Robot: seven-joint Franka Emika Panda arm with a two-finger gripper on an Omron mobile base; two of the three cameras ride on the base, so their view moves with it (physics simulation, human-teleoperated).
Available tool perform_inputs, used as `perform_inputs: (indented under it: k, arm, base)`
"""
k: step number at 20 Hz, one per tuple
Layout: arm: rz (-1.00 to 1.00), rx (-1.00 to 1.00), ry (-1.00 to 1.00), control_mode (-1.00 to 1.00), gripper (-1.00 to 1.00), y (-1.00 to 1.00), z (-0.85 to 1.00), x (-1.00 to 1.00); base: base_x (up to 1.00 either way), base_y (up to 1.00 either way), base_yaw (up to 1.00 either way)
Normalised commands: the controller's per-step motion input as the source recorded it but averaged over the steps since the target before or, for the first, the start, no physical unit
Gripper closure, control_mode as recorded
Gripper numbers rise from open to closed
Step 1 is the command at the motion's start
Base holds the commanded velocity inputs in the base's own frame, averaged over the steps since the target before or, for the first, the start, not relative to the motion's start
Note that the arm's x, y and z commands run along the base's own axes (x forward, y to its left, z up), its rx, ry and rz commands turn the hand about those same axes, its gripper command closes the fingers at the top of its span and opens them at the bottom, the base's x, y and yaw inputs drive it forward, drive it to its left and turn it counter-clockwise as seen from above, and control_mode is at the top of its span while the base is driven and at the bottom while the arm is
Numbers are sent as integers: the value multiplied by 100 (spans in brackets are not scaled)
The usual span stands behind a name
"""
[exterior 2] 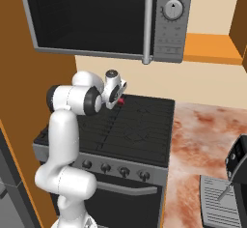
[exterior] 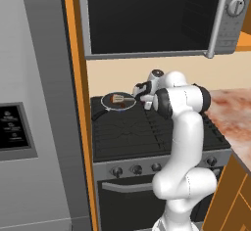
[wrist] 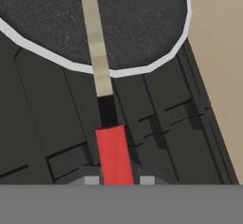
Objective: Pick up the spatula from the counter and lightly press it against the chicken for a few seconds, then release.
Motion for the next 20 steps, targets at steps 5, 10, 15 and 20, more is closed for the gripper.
perform_inputs:
  k: [5, 10, 15, 20]
  arm:
    - [0, 0, -3, -100, 100, 0, 0, 0]
    - [1, 0, -6, -100, 100, 0, 0, -6]
    - [6, 0, -10, -100, 100, 0, 4, -25]
    - [10, 0, -11, -100, 100, -8, 20, -28]
  base:
    - [0, 0, 0]
    - [0, 0, 0]
    - [0, 0, 0]
    - [0, 0, 0]
